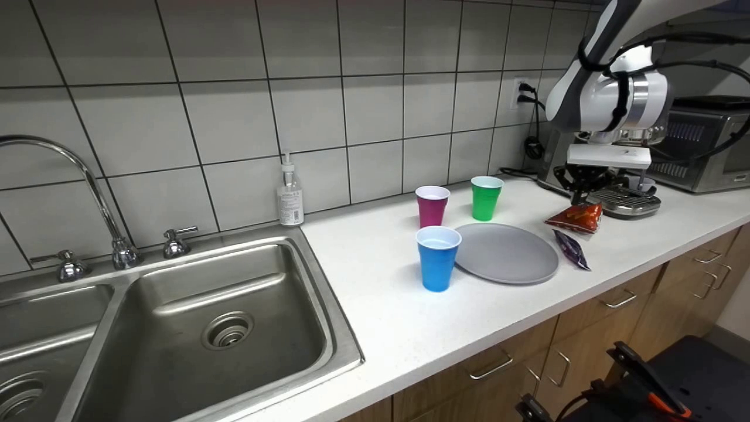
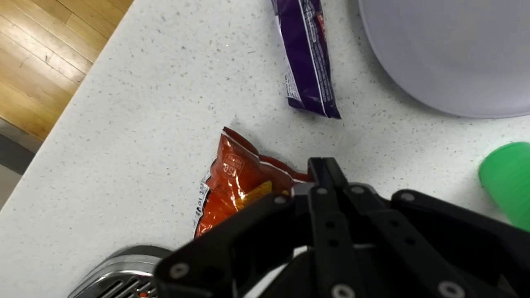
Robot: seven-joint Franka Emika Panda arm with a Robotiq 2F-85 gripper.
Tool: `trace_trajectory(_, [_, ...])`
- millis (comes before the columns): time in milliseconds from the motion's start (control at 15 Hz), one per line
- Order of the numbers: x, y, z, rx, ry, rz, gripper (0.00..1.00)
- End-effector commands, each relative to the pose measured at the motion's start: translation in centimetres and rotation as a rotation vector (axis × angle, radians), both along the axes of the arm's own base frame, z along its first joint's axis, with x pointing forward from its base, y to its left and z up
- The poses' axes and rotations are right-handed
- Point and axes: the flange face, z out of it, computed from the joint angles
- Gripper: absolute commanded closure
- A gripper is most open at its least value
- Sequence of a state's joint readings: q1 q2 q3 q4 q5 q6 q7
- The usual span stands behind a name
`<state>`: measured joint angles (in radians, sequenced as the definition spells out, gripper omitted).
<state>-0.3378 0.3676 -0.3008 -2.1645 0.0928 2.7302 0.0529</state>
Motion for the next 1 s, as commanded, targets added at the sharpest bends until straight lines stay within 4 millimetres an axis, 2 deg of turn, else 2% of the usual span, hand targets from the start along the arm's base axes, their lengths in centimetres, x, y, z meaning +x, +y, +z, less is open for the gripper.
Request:
trace_trajectory(0, [1.0,-0.1,0.9,0.019,-0.007,-0.010,0.99])
trace_trajectory(467, [2.9,0.8,2.3,0.010,-0.035,0.019,0.99])
trace_trajectory(933, [6.3,2.7,3.1,0.013,-0.060,0.063,0.99])
